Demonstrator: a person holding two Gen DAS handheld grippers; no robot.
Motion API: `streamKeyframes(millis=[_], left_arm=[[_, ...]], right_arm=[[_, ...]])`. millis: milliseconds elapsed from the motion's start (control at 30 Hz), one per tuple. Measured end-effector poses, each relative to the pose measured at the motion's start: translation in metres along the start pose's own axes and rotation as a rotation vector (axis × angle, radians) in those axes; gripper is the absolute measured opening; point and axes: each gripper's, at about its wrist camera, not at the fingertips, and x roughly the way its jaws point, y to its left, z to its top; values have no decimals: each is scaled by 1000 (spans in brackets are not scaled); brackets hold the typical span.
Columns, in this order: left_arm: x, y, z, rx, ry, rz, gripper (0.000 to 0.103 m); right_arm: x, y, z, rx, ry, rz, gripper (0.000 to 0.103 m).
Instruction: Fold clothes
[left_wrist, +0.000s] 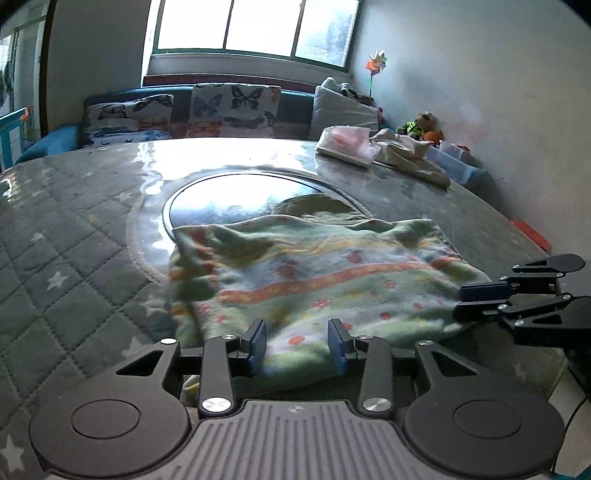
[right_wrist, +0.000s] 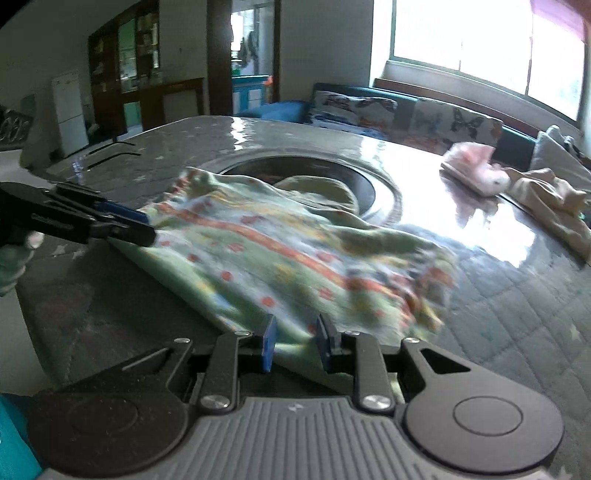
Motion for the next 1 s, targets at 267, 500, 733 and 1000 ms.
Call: streamKeyframes(millis=[267,500,733,1000], left_arm=[[-10,10,6,-26,8,38,44],[11,1,44,5,-14,5,46],[59,12,69,-26,42,4,46],[78,29,69,-63,71,26,46]], right_arm=[[-10,-6,8,-21,-7,-12,35],[20,-2,46,-14,-56,45,38],[64,-12,67,36,-33,48,38],[73,-48,58,150,-26,-11,38]])
